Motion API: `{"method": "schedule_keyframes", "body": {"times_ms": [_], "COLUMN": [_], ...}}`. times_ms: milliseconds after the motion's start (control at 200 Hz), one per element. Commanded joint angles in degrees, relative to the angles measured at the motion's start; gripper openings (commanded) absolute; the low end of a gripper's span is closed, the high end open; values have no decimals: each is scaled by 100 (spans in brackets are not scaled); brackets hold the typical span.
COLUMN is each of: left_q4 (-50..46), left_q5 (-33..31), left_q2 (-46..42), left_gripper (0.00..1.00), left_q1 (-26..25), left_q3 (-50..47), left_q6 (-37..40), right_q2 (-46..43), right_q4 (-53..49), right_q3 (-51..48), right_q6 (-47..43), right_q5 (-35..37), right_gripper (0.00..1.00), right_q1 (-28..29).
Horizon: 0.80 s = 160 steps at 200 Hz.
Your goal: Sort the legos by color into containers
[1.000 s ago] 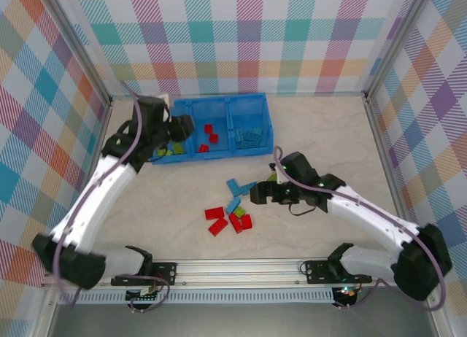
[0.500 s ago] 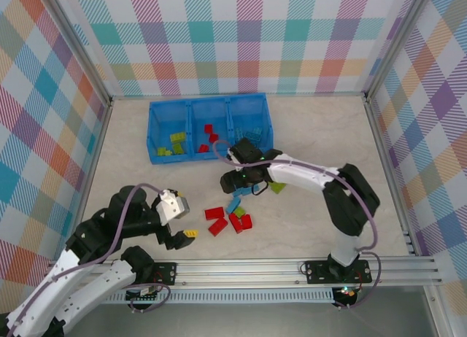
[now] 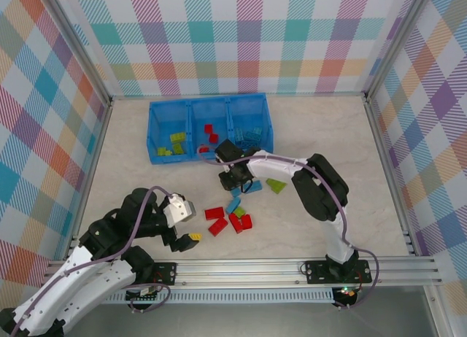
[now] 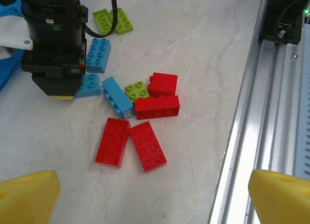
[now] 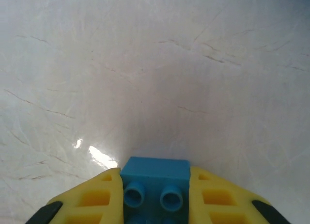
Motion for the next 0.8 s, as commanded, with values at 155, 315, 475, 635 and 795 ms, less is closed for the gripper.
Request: {"method": "schedule_keyframes", "body": {"times_ms": [155,315,475,635,795], "left_q4": [1094,1112,980,899,930], "left_q5": [-421,-739,-983,-1092,-1080], "left_q2": [-138,-96,177,545,806], "left_gripper": [100,100,100,100,100], "left_q1": [-53,-42,39,170,306], "left_q3": [-377,-329,-190,-101,-48], "left_q6": [-338,-851,-1177,-1386,-1549], "right_q2": [-1795,-1697,-868,-284,-276], "right_q4": [1070,1798,1963,1921,1696], "right_q3": [-506,-333,393,971,1298], "right_q6": [-25,-336,-664,-761,-866], "right_q5": [710,1257,1186,1168,1125], "right_gripper": [21,22,25,38,51], "right_q1": [-247,-905,-1266,-1431,-1441]}}
